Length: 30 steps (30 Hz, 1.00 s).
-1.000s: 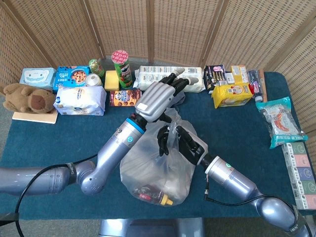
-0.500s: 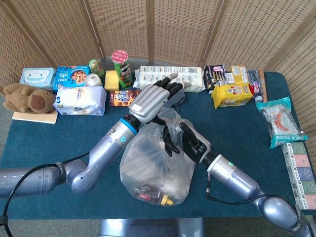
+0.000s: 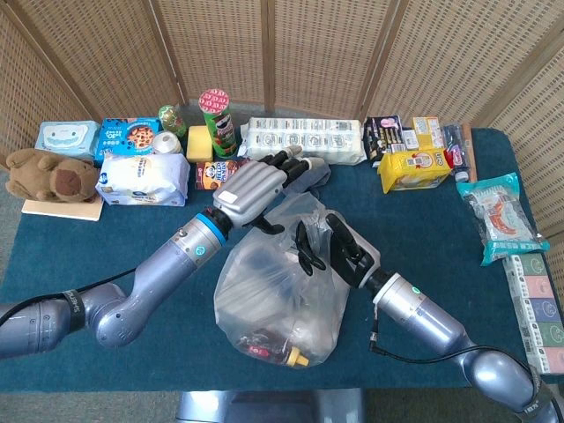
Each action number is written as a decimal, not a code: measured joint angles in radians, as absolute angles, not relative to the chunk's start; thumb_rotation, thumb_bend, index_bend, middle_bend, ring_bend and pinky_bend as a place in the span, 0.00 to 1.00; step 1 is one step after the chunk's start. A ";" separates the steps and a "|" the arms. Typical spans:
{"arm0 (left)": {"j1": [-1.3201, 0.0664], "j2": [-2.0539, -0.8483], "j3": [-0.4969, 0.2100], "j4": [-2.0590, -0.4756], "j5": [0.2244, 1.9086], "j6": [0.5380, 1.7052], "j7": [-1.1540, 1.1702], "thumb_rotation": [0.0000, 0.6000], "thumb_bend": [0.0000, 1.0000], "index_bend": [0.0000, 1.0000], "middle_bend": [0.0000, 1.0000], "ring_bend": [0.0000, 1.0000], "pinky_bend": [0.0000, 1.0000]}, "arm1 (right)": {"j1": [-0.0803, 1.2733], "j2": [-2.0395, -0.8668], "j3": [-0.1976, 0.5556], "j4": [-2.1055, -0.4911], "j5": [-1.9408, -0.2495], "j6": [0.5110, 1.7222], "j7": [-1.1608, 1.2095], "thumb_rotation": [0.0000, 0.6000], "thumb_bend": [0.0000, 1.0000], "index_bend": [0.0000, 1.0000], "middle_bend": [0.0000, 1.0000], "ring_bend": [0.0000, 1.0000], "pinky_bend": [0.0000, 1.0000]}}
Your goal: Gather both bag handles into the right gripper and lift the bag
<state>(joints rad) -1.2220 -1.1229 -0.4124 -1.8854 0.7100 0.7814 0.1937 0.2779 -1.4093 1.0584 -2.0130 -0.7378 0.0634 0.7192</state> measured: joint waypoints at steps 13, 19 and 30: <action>-1.100 -1.024 -0.423 -1.998 0.830 0.774 0.032 1.00 0.05 0.07 0.18 0.00 0.16 | 0.277 -1.405 1.057 -2.002 -0.737 0.086 0.737 0.33 0.23 0.56 0.73 0.85 0.69; -0.993 -0.960 -0.407 -2.066 0.932 0.843 -0.014 1.00 0.05 0.07 0.18 0.00 0.16 | 0.272 -1.401 1.060 -1.995 -0.742 0.101 0.745 0.33 0.23 0.56 0.73 0.85 0.69; -0.772 -0.904 -0.334 -2.145 1.106 1.080 -0.037 1.00 0.05 0.07 0.18 0.00 0.16 | 0.241 -1.397 1.075 -2.007 -0.752 0.115 0.768 0.34 0.23 0.57 0.73 0.85 0.69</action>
